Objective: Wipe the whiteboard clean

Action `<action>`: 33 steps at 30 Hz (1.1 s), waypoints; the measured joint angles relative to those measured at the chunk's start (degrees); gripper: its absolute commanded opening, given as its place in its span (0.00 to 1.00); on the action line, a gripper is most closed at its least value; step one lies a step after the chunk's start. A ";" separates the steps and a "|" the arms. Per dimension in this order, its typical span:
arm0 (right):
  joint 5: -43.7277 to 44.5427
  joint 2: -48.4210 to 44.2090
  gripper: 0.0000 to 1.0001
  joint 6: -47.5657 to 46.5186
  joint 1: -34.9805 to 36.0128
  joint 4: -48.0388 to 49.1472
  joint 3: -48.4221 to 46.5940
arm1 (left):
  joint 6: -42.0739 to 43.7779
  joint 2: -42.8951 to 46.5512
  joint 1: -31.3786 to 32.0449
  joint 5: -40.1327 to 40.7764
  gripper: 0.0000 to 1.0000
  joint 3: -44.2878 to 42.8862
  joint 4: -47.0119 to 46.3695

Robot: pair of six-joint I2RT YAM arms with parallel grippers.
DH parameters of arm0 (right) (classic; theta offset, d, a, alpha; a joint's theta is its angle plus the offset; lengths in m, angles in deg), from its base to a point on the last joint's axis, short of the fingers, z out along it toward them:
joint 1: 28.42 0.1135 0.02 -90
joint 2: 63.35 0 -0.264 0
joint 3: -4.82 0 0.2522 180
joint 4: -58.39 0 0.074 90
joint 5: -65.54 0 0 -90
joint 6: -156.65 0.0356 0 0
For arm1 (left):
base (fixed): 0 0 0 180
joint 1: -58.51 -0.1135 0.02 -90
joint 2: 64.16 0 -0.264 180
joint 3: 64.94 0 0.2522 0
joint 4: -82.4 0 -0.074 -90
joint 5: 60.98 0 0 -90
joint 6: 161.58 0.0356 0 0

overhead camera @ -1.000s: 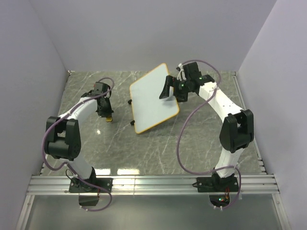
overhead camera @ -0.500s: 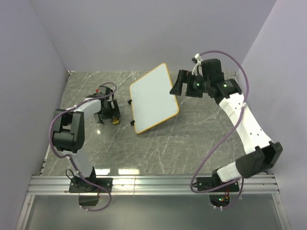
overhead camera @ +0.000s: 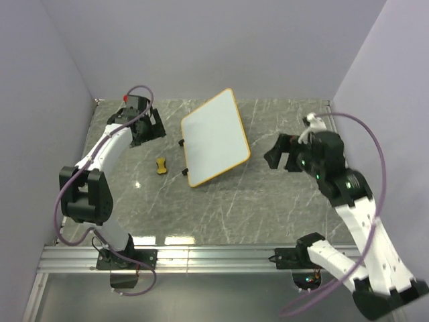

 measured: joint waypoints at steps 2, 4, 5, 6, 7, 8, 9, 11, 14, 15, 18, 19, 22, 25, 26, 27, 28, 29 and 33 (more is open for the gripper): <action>1.81 -6.34 1.00 0.00 -0.02 2.99 5.03 | -1.05 1.22 0.07 -0.11 1.00 -2.89 0.61; 3.63 -12.50 1.00 -0.02 -0.02 5.27 10.27 | -1.97 1.77 0.28 -0.39 0.99 -5.86 0.85; 4.39 -15.47 1.00 -0.02 -0.02 6.32 12.39 | -2.54 1.77 0.46 -0.66 1.00 -7.41 1.14; 5.44 -19.34 1.00 -0.04 -0.02 8.35 15.28 | -2.84 1.77 0.68 -0.90 0.99 -8.55 1.29; 5.79 -20.92 1.00 -0.04 -0.02 8.76 16.33 | -3.28 1.77 1.05 -1.20 1.00 -9.66 1.40; 6.25 -23.02 1.00 -0.07 -0.02 9.75 17.77 | -3.76 1.77 1.46 -1.29 0.99 -10.51 2.03; 6.73 -24.83 1.00 -0.13 -0.02 10.51 18.99 | -4.02 1.77 1.99 -1.51 0.99 -11.34 2.54; 7.21 -26.95 1.00 -0.33 -0.02 10.67 20.20 | -4.52 1.77 3.34 -1.66 0.99 -12.85 3.74; 7.61 -28.41 1.00 -0.48 0.00 10.67 20.79 | -5.64 1.84 6.58 -1.31 0.99 -14.71 5.49; 7.63 -28.96 1.00 -0.46 0.00 10.67 21.05 | -5.90 1.97 7.87 -1.03 0.99 -15.13 5.97; 7.54 -31.30 1.00 -0.15 0.00 10.82 22.51 | -6.99 2.40 11.80 -0.24 0.99 -16.61 7.96; 7.48 -32.20 1.00 0.00 0.00 10.69 23.08 | -7.34 2.47 12.90 0.15 0.99 -17.44 8.81; 7.19 -34.27 1.00 0.66 0.00 10.21 24.48 | -8.35 2.84 16.55 1.75 0.99 -20.15 10.95; 7.02 -35.69 1.00 1.09 0.00 8.81 24.81 | -8.94 4.52 18.82 2.43 0.99 -21.27 11.91; 6.93 -36.22 1.00 1.31 0.00 8.41 24.81 | -9.14 5.20 19.26 2.45 0.99 -21.55 11.96; 6.93 -36.65 1.00 1.53 0.00 8.04 24.81 | -9.29 5.86 19.52 2.40 0.99 -21.90 11.98; 6.93 -37.11 1.00 1.66 0.00 7.63 24.81 | -9.33 6.29 19.61 2.38 0.99 -22.27 11.93; 6.91 -37.55 1.00 1.77 0.00 7.48 24.90 | -9.51 6.78 19.63 2.38 0.99 -22.82 11.80; 6.91 -38.84 1.00 2.69 0.00 6.67 25.75 | -9.97 6.43 19.58 2.45 0.99 -26.32 11.30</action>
